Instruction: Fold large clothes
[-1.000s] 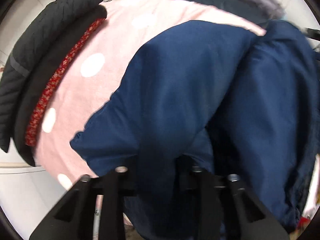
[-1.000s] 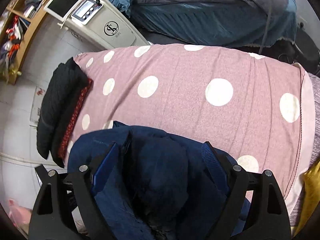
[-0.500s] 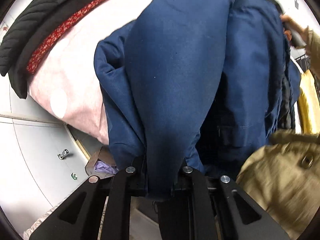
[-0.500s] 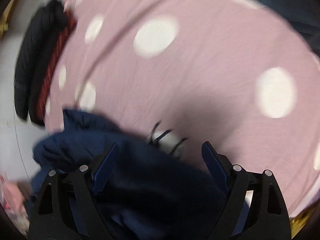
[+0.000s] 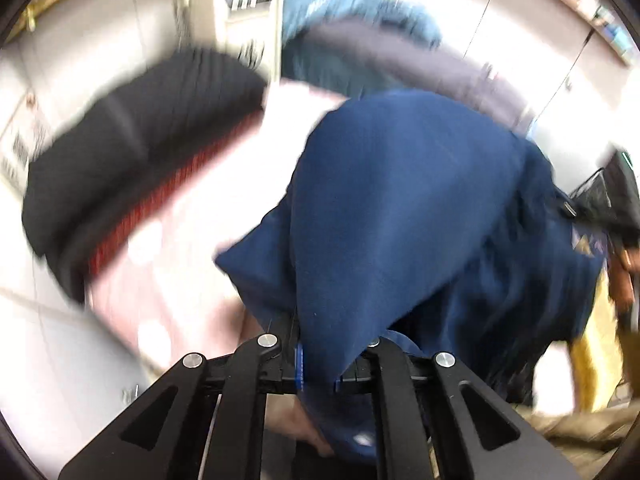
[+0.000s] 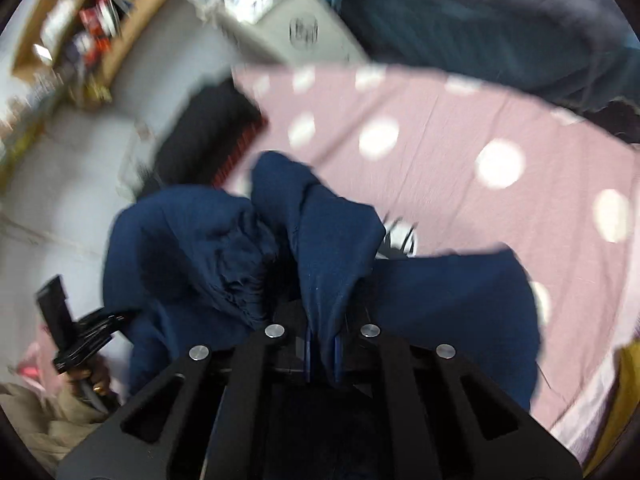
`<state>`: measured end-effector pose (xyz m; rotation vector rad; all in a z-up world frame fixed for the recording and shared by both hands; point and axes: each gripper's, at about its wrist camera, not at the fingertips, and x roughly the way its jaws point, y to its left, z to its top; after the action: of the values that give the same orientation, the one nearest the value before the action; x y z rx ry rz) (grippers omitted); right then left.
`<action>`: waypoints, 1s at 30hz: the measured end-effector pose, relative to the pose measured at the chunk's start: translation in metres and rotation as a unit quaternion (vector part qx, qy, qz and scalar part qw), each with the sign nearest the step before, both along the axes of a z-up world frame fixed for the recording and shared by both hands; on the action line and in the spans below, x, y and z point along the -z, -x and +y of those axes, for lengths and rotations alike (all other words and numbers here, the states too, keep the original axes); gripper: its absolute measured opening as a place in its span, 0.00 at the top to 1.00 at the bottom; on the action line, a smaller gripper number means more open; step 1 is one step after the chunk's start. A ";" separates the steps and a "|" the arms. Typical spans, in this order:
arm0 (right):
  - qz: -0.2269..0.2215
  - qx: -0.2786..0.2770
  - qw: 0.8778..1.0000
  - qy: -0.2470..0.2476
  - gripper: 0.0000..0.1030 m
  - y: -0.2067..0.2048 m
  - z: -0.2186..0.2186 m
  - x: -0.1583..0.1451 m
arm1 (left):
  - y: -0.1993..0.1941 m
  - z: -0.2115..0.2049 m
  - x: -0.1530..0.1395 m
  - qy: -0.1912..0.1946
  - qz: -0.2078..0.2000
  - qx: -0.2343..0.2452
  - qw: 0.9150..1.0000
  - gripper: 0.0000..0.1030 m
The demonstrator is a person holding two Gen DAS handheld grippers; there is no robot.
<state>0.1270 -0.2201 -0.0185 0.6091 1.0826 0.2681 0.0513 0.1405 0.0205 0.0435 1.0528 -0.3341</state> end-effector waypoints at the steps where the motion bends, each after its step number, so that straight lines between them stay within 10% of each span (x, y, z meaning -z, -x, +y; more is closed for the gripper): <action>1: -0.039 0.040 0.998 -0.003 0.92 0.026 -0.020 -0.037 | -0.011 -0.005 -0.017 0.009 -0.021 0.007 1.000 0.92; 7: -0.219 0.178 0.959 0.019 0.93 0.156 -0.098 -0.197 | -0.070 -0.033 -0.083 0.055 -0.110 0.048 0.991 0.92; 12: -0.271 0.272 0.921 0.068 0.93 0.245 -0.130 -0.226 | -0.134 -0.015 -0.081 0.104 -0.103 -0.002 0.989 0.90; 16: -0.184 0.384 0.902 0.067 0.76 0.294 -0.198 -0.150 | -0.198 0.015 0.009 0.085 0.019 -0.066 0.994 0.73; 18: -0.127 0.416 0.900 0.033 0.21 0.307 -0.232 -0.093 | -0.211 0.019 0.051 0.053 0.055 -0.094 0.993 0.59; 20: 0.001 0.488 0.872 0.052 0.22 0.324 -0.253 -0.020 | -0.213 0.028 0.091 0.043 0.107 -0.118 0.986 0.37; 24: 0.089 0.564 0.821 0.011 0.26 0.378 -0.239 0.067 | -0.189 0.049 0.133 -0.034 0.118 -0.145 0.982 0.35; 30: 0.099 0.483 0.865 0.089 0.26 0.348 -0.169 0.076 | -0.135 0.014 0.121 -0.078 0.078 -0.072 0.991 0.16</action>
<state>-0.2206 -0.3888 -0.0943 0.9493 0.8598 -0.7778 0.1859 0.1548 -0.1004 0.0817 1.2290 -0.1248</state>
